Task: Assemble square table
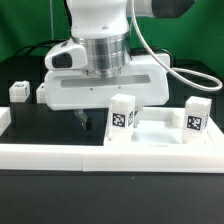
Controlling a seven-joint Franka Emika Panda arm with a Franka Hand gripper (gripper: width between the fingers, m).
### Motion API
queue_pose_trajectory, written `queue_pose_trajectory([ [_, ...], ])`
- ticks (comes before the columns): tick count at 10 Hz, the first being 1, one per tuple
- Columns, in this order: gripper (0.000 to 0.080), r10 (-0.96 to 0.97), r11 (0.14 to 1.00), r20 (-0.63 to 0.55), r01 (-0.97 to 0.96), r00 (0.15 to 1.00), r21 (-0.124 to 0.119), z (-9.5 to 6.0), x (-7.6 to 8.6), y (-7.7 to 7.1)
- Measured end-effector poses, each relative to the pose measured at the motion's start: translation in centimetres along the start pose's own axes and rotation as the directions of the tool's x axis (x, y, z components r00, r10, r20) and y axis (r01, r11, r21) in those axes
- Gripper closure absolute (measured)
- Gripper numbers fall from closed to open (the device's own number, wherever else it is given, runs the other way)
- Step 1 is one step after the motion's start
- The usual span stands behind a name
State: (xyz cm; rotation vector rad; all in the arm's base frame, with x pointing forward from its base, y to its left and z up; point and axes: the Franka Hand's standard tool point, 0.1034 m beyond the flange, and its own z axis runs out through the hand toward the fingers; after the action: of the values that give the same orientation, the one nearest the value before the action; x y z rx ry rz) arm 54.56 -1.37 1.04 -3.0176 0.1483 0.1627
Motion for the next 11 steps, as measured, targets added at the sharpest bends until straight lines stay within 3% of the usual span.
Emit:
queue_pose_trajectory([
  [3,0.0162,0.003,1.0,-0.009,-0.003,1.0,-0.004,0.0,0.09,0.25],
  [5,0.0512,0.004,1.0,-0.009,-0.004,1.0,-0.004,0.0,0.09,0.32],
  [6,0.0512,0.005,1.0,-0.009,-0.005,1.0,-0.004,0.0,0.09,0.34],
  [7,0.0694,0.005,1.0,-0.009,-0.005,1.0,-0.004,0.0,0.09,0.36],
  [8,0.0739,-0.001,1.0,-0.008,0.001,1.0,-0.009,0.0,0.06,0.47],
  [11,0.0739,-0.006,1.0,-0.006,0.006,1.0,-0.013,-0.01,0.05,0.55],
])
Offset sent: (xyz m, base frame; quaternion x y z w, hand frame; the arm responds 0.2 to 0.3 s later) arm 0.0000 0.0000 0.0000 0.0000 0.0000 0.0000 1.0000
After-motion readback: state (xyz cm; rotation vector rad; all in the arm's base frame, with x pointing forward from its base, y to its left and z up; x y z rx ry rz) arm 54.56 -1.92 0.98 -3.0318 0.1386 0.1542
